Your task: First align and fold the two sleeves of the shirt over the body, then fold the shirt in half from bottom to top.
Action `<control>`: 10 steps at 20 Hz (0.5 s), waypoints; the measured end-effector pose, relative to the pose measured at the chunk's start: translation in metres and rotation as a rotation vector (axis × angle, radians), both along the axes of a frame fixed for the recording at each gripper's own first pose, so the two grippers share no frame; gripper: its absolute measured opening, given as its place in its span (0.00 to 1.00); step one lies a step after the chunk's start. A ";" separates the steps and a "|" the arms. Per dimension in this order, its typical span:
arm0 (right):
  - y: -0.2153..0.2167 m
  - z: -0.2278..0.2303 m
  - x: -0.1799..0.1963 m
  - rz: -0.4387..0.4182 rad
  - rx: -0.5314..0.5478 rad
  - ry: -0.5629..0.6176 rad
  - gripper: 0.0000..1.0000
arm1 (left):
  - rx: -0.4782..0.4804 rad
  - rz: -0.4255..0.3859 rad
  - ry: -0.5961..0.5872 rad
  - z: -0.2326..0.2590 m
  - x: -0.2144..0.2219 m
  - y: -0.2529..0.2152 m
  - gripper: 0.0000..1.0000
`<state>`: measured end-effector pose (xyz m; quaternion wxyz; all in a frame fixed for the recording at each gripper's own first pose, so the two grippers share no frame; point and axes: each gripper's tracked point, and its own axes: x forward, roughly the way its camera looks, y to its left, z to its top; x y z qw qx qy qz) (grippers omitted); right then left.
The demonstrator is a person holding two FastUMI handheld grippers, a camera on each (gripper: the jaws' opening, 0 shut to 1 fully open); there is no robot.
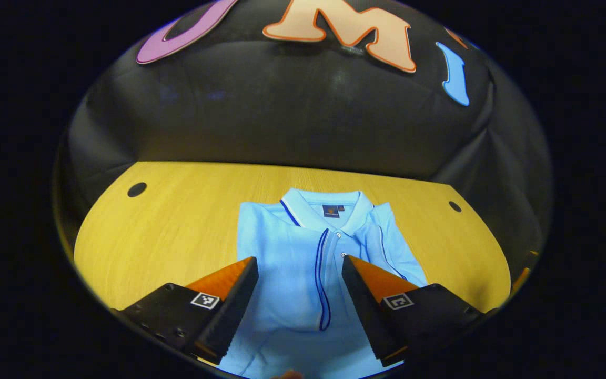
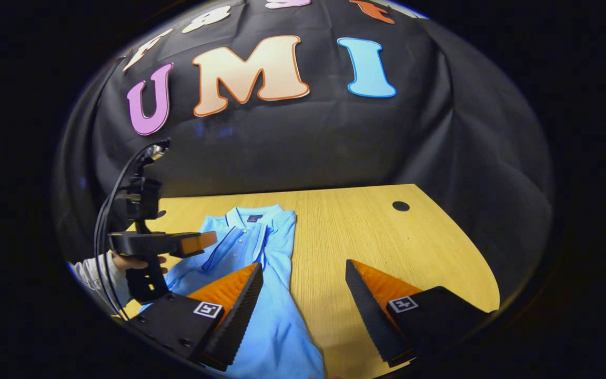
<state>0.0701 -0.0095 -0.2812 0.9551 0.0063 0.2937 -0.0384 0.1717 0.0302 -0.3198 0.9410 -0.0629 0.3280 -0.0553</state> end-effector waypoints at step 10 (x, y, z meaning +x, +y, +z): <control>0.013 -0.018 -0.099 0.089 0.018 0.038 0.95 | 0.079 0.052 -0.032 0.047 -0.174 0.058 0.96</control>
